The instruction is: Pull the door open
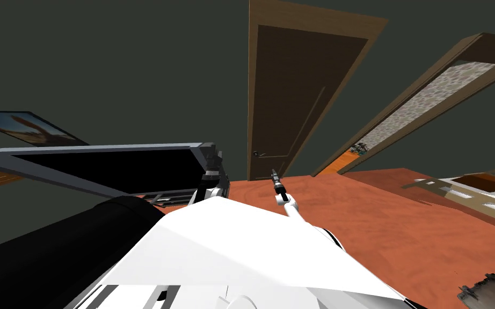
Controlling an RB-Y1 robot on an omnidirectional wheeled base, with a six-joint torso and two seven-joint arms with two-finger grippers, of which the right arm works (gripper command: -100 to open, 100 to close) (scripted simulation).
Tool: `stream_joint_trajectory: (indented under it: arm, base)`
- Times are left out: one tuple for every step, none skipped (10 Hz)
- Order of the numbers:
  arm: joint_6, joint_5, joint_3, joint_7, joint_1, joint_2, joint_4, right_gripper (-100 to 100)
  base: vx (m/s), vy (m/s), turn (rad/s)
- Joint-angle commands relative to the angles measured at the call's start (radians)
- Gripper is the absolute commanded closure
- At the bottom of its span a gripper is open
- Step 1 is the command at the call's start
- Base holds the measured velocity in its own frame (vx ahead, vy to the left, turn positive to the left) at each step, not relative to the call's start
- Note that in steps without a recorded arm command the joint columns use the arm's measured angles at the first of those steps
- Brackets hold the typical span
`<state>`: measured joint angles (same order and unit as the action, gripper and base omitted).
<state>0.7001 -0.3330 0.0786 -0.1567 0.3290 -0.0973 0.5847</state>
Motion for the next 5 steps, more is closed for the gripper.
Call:
stream_joint_trajectory:
  arm:
    - [-0.003, 0.012, 0.015, -0.006, -0.003, -0.012, 0.003, -100]
    - [-0.002, 0.012, 0.016, -0.006, -0.003, -0.01, 0.003, -100]
    - [-0.001, 0.013, 0.018, -0.006, -0.002, -0.006, 0.003, -100]
    - [0.0, 0.014, 0.019, -0.006, -0.002, -0.002, 0.002, -100]
    - [0.002, 0.015, 0.021, -0.007, -0.001, 0.004, 0.002, -100]
  base:
    - [0.06, 0.018, 0.184]
    - [0.155, 0.047, 0.111]
    - [0.17, 0.054, 0.019]
    - [0.17, 0.039, 0.026]
    - [0.175, 0.042, 0.045]
